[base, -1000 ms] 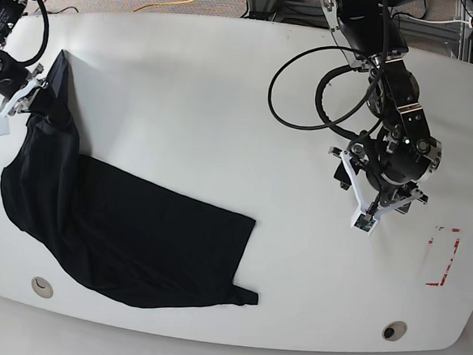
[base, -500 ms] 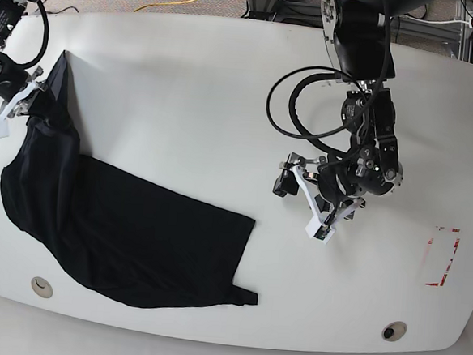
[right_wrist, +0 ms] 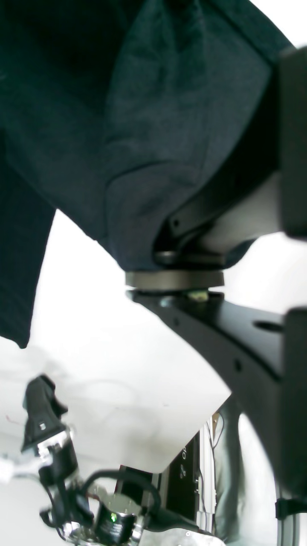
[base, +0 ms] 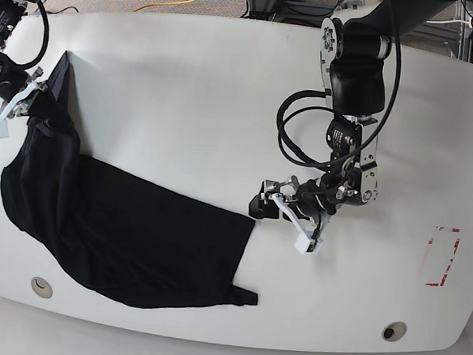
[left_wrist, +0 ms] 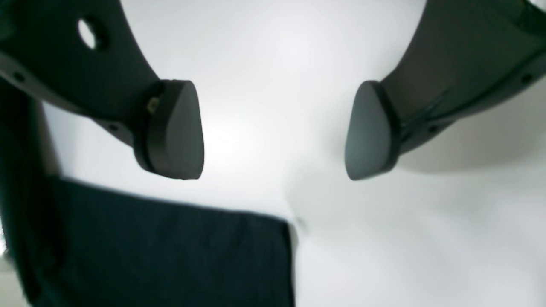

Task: Layout the t-shirt on the table in an organized manner, then fold the t-shirt properly
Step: 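Move the open left gripper toward the shirt's middle edge, then grasp the shirt edge with the left gripper and pull it outward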

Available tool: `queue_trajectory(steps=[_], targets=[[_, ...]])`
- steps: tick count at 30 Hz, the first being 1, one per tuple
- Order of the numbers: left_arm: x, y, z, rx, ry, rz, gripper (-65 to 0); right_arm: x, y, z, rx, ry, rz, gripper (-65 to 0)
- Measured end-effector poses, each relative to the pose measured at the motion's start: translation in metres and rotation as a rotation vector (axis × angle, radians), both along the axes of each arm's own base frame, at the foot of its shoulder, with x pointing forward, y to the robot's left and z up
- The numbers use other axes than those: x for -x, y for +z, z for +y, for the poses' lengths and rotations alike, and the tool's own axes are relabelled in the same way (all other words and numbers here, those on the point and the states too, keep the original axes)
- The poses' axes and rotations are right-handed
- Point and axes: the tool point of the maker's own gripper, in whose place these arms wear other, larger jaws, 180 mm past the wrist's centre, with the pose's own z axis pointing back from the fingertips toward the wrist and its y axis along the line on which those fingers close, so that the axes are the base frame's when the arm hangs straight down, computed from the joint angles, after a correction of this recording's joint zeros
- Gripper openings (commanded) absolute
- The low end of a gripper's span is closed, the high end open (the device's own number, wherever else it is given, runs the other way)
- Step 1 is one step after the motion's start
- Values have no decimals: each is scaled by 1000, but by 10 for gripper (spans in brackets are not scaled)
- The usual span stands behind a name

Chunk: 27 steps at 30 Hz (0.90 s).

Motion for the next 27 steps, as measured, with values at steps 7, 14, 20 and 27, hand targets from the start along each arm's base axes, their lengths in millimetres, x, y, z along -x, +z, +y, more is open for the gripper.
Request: queue_trajectory(steps=[7, 14, 20, 27], targets=[[-16, -20, -12, 115, 107, 37, -165, 0, 0, 0, 0, -1, -1, -650], [-38, -22, -19, 181, 185, 28, -165, 0, 0, 0, 1, -2, 0, -650], [-47, -26, -28, 265, 240, 51, -165, 0, 0, -1, 0, -2, -1, -650], [-47, -29, -39, 249, 213, 66, -168, -3, 2, 0, 0, -2, -9, -650]])
